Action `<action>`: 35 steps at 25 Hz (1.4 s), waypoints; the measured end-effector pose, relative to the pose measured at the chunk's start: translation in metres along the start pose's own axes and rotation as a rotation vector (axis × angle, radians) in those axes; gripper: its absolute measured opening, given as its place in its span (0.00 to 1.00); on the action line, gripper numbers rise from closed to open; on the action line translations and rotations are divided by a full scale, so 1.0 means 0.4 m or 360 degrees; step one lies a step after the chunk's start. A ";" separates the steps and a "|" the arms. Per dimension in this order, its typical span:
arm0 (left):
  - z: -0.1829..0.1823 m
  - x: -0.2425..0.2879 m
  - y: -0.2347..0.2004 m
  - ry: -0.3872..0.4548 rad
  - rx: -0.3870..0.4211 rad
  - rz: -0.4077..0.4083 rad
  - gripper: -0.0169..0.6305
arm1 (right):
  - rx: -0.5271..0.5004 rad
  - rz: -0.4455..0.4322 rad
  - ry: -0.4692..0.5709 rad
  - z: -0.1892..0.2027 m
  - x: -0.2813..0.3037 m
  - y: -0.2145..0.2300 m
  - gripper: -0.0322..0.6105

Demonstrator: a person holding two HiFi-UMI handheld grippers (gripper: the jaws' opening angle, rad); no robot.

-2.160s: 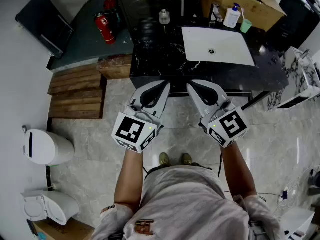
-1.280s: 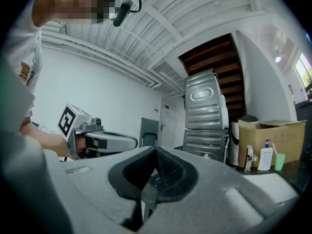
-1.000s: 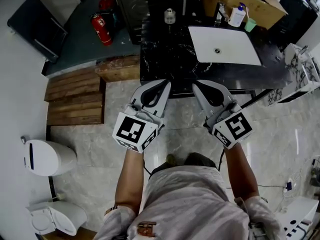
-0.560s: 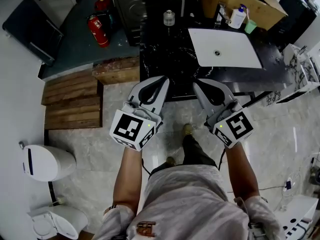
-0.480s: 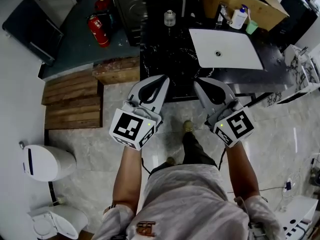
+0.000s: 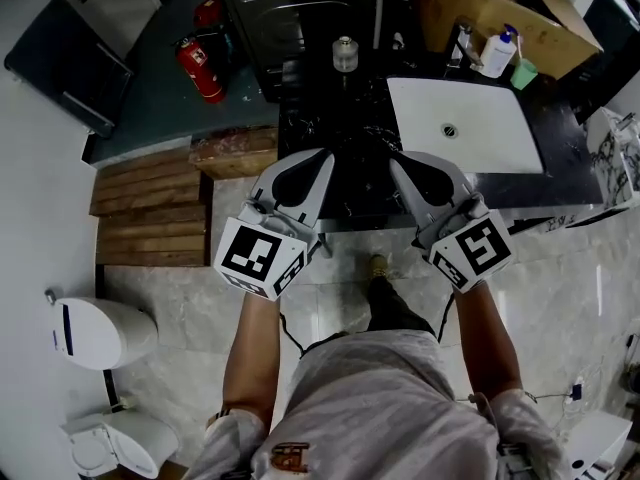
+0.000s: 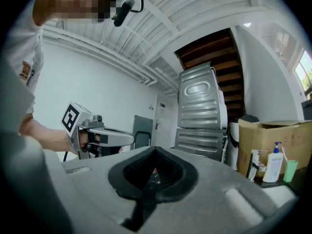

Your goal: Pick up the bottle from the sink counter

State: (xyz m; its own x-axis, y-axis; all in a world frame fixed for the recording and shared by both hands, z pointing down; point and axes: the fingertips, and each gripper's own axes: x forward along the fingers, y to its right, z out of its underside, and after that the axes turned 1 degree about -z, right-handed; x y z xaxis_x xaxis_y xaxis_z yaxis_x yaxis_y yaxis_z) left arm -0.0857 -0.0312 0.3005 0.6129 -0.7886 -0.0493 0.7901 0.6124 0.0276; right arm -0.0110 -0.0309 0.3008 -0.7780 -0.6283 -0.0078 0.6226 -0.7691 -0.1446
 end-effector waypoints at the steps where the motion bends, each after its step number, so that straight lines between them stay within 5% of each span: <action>1: 0.001 0.022 -0.015 -0.0005 0.0004 -0.0006 0.03 | 0.0003 -0.0005 0.0002 0.003 0.015 0.025 0.05; 18: 0.020 0.374 -0.237 -0.0110 0.0072 -0.0191 0.03 | 0.0079 -0.0138 0.0020 0.073 0.228 0.409 0.05; 35: 0.081 0.554 -0.378 -0.0228 0.0094 -0.0240 0.03 | 0.0170 -0.0171 -0.0077 0.142 0.350 0.527 0.05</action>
State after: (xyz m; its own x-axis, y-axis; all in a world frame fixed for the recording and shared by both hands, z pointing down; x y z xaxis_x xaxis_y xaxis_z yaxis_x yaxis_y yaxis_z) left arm -0.0690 -0.3004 0.3180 0.4792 -0.8736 0.0849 0.8695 0.4857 0.0896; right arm 0.0162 -0.2876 0.3252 -0.8373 -0.5444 0.0503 0.5433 -0.8388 -0.0358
